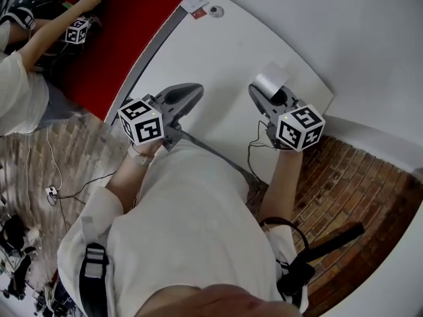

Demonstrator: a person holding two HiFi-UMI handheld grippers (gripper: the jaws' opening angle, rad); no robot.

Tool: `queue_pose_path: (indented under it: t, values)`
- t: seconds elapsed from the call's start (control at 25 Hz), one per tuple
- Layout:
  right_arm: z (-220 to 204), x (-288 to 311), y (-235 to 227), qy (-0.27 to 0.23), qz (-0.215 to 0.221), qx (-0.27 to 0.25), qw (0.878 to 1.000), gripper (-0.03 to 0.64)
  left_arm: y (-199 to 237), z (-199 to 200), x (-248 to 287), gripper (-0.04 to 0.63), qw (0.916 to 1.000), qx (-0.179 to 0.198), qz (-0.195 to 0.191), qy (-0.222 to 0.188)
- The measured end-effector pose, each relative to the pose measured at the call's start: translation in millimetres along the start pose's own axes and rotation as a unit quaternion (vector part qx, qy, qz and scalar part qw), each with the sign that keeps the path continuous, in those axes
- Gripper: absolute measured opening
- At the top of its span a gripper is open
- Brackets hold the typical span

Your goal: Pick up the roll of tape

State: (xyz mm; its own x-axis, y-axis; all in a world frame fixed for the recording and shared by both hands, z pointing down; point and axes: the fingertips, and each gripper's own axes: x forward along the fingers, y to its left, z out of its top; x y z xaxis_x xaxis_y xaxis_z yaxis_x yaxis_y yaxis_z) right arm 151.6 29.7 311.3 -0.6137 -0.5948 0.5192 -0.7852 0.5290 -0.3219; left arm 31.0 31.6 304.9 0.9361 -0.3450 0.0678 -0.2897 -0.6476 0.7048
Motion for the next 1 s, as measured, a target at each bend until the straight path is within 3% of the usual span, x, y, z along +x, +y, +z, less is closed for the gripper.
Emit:
queue_pose_path:
  t: [0.24,0.56,1.0]
  values:
    - [13,-44,17,-0.081,0.014,0.028,0.996,0.112,-36,1,4,0.009,0.9996,0.025,-0.008,-0.001]
    - [26,-87,40,-0.151,0.03,0.041,0.987,0.112,-69,5,8,0.009,0.9983,0.053,-0.023,0.009]
    - [27,-161,74,-0.267,0.084,0.058,0.958,0.112,-111,-7,15,0.009,0.9952,0.089,-0.034,0.021]
